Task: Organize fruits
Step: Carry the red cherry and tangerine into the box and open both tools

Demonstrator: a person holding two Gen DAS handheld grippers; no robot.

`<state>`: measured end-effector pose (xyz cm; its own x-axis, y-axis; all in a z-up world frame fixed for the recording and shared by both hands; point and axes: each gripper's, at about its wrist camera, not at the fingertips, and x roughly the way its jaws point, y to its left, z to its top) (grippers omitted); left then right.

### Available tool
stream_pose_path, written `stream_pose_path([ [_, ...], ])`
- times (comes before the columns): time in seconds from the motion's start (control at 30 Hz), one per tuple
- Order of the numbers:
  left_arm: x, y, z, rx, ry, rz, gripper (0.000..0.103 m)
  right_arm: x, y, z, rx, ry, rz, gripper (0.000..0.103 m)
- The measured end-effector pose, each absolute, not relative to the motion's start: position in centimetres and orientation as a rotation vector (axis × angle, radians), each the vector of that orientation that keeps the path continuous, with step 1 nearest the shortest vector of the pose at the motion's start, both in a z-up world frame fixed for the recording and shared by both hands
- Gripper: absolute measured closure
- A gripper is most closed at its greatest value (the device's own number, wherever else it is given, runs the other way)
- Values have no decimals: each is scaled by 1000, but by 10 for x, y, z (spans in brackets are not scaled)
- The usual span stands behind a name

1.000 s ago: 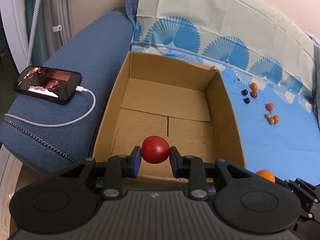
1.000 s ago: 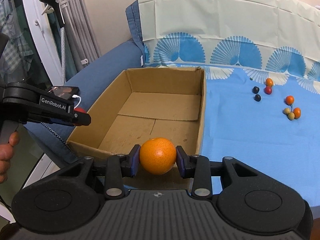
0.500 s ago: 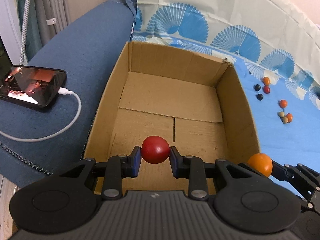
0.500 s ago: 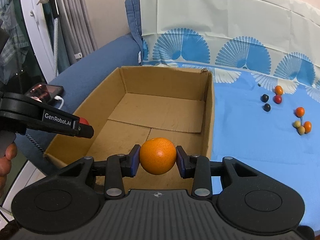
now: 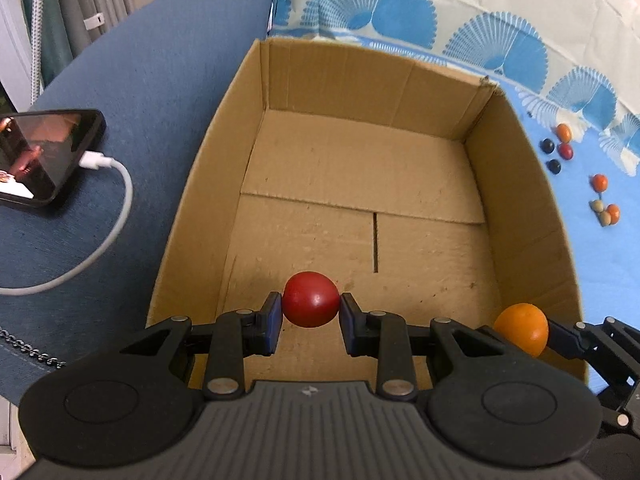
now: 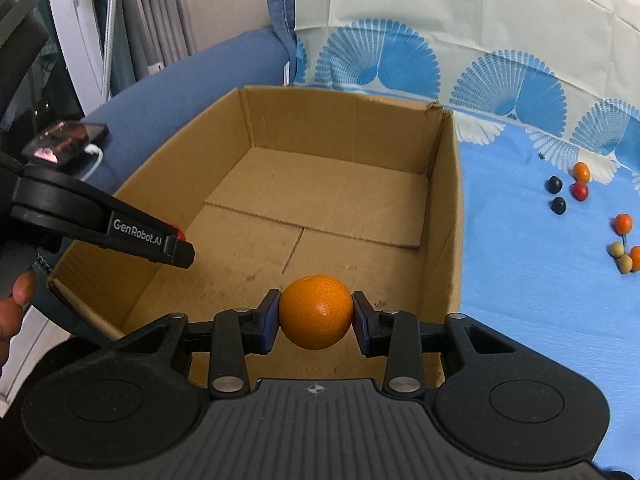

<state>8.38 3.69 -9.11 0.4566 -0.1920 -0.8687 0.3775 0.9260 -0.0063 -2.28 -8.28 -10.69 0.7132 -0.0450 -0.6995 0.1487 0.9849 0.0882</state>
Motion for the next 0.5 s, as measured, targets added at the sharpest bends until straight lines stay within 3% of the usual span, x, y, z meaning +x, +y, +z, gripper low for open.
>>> stream_pose_path([
  [0.5,98,25,-114,268,1075,-353,69,-11,-81,-119,90,801,-94,64],
])
